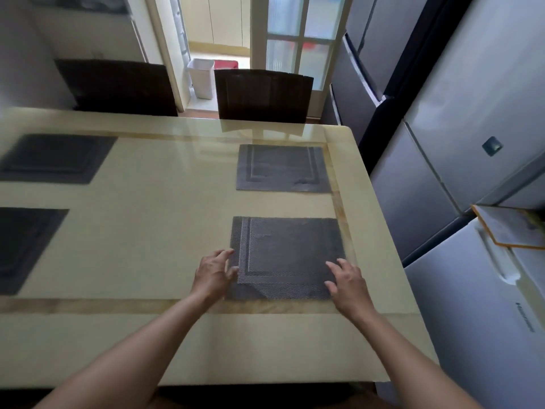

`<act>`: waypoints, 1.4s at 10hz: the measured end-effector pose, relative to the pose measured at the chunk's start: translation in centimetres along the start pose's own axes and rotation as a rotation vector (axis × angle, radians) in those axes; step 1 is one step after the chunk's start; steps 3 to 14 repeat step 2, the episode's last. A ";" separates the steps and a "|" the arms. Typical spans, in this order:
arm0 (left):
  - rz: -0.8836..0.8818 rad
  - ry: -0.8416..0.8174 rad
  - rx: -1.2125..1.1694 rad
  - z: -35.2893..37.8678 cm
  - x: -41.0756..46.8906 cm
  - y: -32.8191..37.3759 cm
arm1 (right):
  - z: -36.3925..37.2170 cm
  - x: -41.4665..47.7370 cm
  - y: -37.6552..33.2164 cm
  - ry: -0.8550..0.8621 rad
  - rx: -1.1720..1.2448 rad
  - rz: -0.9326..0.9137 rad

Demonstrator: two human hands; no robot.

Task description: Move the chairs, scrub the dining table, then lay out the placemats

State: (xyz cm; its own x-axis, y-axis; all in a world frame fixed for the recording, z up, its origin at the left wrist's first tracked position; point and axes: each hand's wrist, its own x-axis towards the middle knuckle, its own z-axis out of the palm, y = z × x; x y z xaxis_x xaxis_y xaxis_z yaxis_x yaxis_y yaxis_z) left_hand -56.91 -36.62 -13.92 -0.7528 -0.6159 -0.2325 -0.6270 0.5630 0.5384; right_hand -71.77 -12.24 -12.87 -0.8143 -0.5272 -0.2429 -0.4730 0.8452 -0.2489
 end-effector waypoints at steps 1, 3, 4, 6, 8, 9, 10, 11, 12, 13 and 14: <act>-0.033 0.002 -0.035 -3.6 -3.4 -1.5 | -1.9 -3.7 -2.7 0.061 0.054 -0.024; -0.056 0.019 -0.050 -6.1 -6.2 -2.8 | -3.7 -7.1 -4.6 0.169 0.089 -0.038; -0.056 0.019 -0.050 -6.1 -6.2 -2.8 | -3.7 -7.1 -4.6 0.169 0.089 -0.038; -0.056 0.019 -0.050 -6.1 -6.2 -2.8 | -3.7 -7.1 -4.6 0.169 0.089 -0.038; -0.056 0.019 -0.050 -6.1 -6.2 -2.8 | -3.7 -7.1 -4.6 0.169 0.089 -0.038; -0.056 0.019 -0.050 -6.1 -6.2 -2.8 | -3.7 -7.1 -4.6 0.169 0.089 -0.038; -0.056 0.019 -0.050 -6.1 -6.2 -2.8 | -3.7 -7.1 -4.6 0.169 0.089 -0.038; -0.056 0.019 -0.050 -6.1 -6.2 -2.8 | -3.7 -7.1 -4.6 0.169 0.089 -0.038; -0.056 0.019 -0.050 -6.1 -6.2 -2.8 | -3.7 -7.1 -4.6 0.169 0.089 -0.038; -0.056 0.019 -0.050 -6.1 -6.2 -2.8 | -3.7 -7.1 -4.6 0.169 0.089 -0.038; -0.056 0.019 -0.050 -6.1 -6.2 -2.8 | -3.7 -7.1 -4.6 0.169 0.089 -0.038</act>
